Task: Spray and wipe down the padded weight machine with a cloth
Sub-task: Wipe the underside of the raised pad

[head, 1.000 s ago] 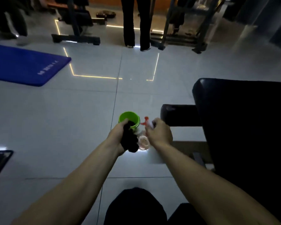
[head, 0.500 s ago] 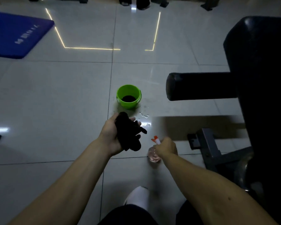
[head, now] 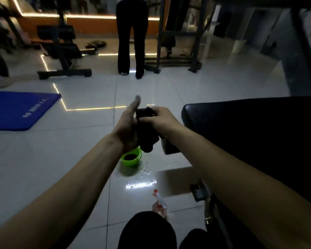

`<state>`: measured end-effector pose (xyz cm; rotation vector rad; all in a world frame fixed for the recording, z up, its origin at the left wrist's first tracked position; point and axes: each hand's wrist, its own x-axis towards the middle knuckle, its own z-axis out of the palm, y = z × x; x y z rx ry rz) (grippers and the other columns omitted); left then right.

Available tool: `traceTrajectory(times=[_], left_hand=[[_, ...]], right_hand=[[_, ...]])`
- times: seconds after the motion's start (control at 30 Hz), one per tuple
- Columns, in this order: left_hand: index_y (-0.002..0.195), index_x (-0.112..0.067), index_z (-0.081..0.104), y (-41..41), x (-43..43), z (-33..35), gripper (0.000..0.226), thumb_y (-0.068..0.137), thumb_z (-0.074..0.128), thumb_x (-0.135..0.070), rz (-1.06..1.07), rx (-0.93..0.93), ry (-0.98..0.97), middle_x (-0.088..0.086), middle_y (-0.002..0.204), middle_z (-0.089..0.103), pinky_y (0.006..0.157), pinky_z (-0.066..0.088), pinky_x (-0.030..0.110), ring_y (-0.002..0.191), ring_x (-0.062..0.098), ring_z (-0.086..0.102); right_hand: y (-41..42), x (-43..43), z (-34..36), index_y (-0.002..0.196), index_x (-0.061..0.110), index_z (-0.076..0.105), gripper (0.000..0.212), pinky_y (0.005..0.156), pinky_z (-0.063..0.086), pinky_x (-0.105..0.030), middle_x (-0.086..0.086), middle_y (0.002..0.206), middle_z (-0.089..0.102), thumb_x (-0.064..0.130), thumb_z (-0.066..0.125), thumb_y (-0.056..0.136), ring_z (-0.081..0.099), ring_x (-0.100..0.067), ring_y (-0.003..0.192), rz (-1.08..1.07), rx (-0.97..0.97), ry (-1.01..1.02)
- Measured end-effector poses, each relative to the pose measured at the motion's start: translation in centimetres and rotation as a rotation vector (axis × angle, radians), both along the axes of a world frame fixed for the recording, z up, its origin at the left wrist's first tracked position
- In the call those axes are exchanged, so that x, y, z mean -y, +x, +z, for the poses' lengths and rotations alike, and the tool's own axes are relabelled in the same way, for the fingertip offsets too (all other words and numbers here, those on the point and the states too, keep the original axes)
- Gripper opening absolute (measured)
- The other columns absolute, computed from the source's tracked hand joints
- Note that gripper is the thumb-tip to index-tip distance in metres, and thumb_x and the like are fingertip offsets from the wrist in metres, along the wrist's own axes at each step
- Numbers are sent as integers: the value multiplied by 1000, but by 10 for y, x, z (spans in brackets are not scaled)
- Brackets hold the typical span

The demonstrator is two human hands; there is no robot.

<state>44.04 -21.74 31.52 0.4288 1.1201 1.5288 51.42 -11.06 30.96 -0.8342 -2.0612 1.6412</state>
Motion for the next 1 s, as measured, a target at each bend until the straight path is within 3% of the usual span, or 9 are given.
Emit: traceTrajectory(times=[0.1, 0.17, 0.33, 0.47, 0.57, 0.67, 0.77, 0.9, 1.0], left_hand=[[115, 1, 65, 21, -25, 25, 21, 101, 56, -11, -40, -272, -2, 19, 94, 73, 62, 60, 31, 74, 24, 74], [113, 1, 68, 41, -43, 28, 20, 95, 62, 2, 19, -426, -39, 21, 99, 74, 69, 63, 34, 82, 28, 76], [106, -15, 72, 91, -81, 21, 30, 79, 85, -18, 130, -881, -81, -1, 96, 74, 81, 63, 37, 89, 17, 73], [100, -28, 63, 125, -95, 30, 34, 74, 84, -31, 271, -1243, -73, -8, 101, 68, 82, 58, 35, 92, 12, 66], [100, -17, 69, 139, -101, 49, 20, 84, 81, -16, 215, -893, 42, 2, 95, 75, 83, 62, 40, 90, 21, 74], [111, -6, 68, 147, -99, 68, 15, 98, 66, -14, 21, -371, 62, 12, 104, 73, 87, 60, 35, 88, 23, 73], [116, -4, 66, 151, -97, 72, 21, 102, 55, -14, -52, -11, 92, 13, 107, 74, 83, 62, 33, 93, 23, 73], [115, -1, 62, 152, -96, 69, 18, 100, 55, -6, 82, 6, 68, 17, 106, 71, 65, 61, 31, 96, 28, 70], [99, -10, 69, 151, -89, 74, 23, 100, 50, 4, 49, -228, 143, 10, 87, 74, 63, 55, 26, 76, 22, 70]], right_hand=[[45, -33, 26, 106, 2, 74, 18, 70, 62, -35, -14, 89, 76, 14, 75, 93, 75, -30, 80, -235, -102, 11], [81, -52, 36, 107, 2, 74, 24, 71, 62, -33, -13, 91, 78, 20, 78, 91, 76, -30, 81, -347, -128, -75], [161, -88, 39, 100, 18, 75, 11, 75, 54, -32, -4, 98, 78, 18, 74, 89, 73, -22, 88, -519, -114, -219], [191, -92, 44, 105, 14, 69, 16, 62, 57, -30, -10, 91, 74, 5, 58, 99, 72, -22, 76, -528, -347, -357], [201, -89, 53, 108, 6, 71, 19, 71, 59, -36, -18, 95, 75, 11, 56, 98, 72, -29, 79, -538, -509, -462], [205, -82, 61, 99, 7, 74, 17, 60, 55, -31, -14, 86, 74, 17, 61, 94, 70, -27, 71, -556, -502, -469], [201, -78, 51, 95, 17, 75, 16, 61, 56, -30, -8, 90, 75, 7, 64, 89, 72, -24, 80, -596, -366, -147], [204, -72, 39, 75, 16, 76, 13, 70, 55, -32, 1, 74, 73, 11, 73, 86, 69, -14, 72, -609, -236, 91], [207, -65, 49, 79, 11, 78, 12, 77, 59, -40, -6, 83, 78, 22, 81, 82, 74, -23, 77, -466, -235, -137]])
